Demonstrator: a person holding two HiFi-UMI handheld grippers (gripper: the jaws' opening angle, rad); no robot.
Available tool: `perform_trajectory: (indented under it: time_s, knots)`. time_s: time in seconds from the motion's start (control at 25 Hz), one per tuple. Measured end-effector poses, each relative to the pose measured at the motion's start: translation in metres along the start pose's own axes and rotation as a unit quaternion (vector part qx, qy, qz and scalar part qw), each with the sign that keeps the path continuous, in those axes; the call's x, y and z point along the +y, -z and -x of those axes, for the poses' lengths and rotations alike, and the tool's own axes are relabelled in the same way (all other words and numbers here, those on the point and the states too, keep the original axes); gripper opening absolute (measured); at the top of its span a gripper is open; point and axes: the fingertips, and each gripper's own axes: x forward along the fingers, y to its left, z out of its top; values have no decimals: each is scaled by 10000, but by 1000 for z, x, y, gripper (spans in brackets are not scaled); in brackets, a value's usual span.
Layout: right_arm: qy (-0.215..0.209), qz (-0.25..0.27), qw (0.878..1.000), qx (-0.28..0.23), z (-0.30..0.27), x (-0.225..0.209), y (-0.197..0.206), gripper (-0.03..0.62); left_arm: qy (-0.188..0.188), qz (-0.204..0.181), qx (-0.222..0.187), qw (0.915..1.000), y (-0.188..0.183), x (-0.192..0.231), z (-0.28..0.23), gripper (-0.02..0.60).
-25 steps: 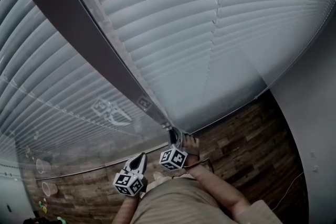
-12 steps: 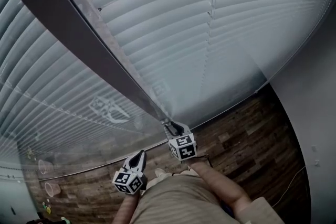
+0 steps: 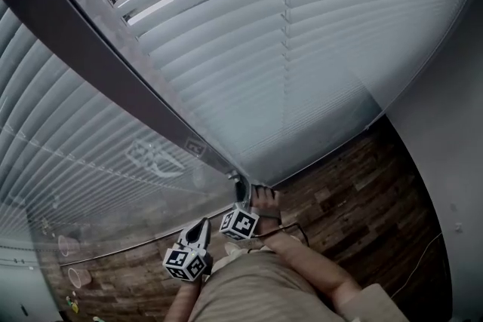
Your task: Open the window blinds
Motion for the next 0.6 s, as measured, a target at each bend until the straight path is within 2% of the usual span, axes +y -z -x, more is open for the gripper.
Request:
perform_trajectory:
  time_s: [0.16, 0.24, 0.28, 0.36, 0.44, 0.52, 0.6]
  knots:
    - [85, 673, 9974, 248, 8, -10, -9, 133, 39, 10, 15, 10000, -9, -9, 7, 12]
    - [-26, 733, 9972, 165, 10, -10, -7, 133, 62, 17, 34, 10000, -9, -12, 7, 12]
    - [-151, 576, 9982, 39, 10, -8, -7, 135, 69, 24, 44, 10000, -7, -12, 7, 12]
    - [-521, -68, 9980, -365, 16, -8, -9, 137, 77, 48, 58, 9999, -5, -12, 6, 12]
    - [-793, -826, 9896, -868, 36, -19, -18, 143, 84, 61, 51, 9999, -5, -13, 4, 12]
    - [-738, -1336, 9794, -1323, 57, -39, -27, 143, 83, 47, 29, 10000, -7, -15, 3, 12]
    - [-512, -1542, 9727, -1655, 73, -55, -35, 143, 75, 13, -15, 10000, -9, -15, 3, 12]
